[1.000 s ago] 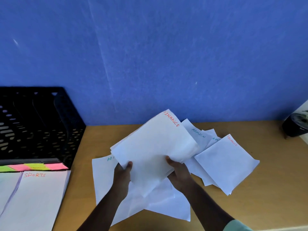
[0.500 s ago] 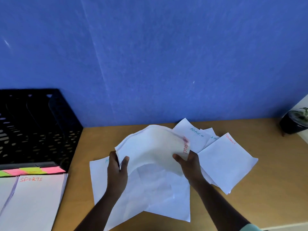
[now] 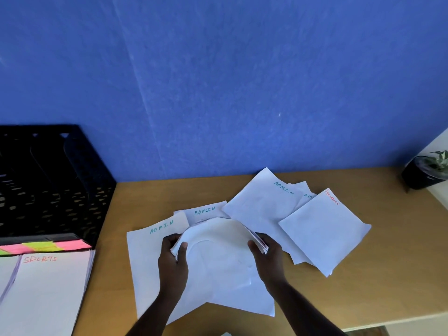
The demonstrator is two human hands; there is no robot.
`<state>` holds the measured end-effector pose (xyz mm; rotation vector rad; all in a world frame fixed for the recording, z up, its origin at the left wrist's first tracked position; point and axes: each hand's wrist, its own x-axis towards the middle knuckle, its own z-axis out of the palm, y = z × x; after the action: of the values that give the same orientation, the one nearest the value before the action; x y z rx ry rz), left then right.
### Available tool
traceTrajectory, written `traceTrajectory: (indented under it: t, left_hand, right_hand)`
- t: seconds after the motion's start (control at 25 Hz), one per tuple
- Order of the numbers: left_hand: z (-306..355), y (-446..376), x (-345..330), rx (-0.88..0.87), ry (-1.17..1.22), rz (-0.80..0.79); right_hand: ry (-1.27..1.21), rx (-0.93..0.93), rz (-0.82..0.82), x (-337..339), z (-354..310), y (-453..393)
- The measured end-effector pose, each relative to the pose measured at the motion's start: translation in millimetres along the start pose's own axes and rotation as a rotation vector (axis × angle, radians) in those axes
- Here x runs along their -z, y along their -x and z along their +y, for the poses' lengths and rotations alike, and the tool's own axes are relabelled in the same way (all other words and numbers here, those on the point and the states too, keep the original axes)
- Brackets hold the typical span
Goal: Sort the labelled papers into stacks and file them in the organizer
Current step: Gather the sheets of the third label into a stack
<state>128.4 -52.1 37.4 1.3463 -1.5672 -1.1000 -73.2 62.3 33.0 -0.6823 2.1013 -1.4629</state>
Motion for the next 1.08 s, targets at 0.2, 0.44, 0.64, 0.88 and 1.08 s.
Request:
traceTrajectory:
  t: [0.2, 0.44, 0.64, 0.88, 1.08]
  left_hand:
    - [-3.7, -10.2, -0.2, -0.006, 0.024, 0.072]
    - [-2.8, -16.1, -2.3, 0.116, 0.007, 0.052]
    - [-6.2, -42.6, -1.7, 0.259, 0.187, -0.001]
    - [-1.9, -21.3, -14.0, 0.43, 0.601, -0.157]
    - [-0.7, -20.4, -4.7, 0.333, 0.356, -0.125]
  right_hand:
    - [-0.022, -0.001, 0.049, -0.6, 2.1, -3.4]
    - [0.097, 0.021, 0.022, 2.5, 2.0, -11.1]
    - [-0.174, -0.239, 0.269, -1.4, -22.7, -30.7]
    - [-0.744, -0.476, -0.205, -19.5, -34.2, -13.1]
    - [-0.519, -0.266, 0.015, -14.4, -43.2, -26.3]
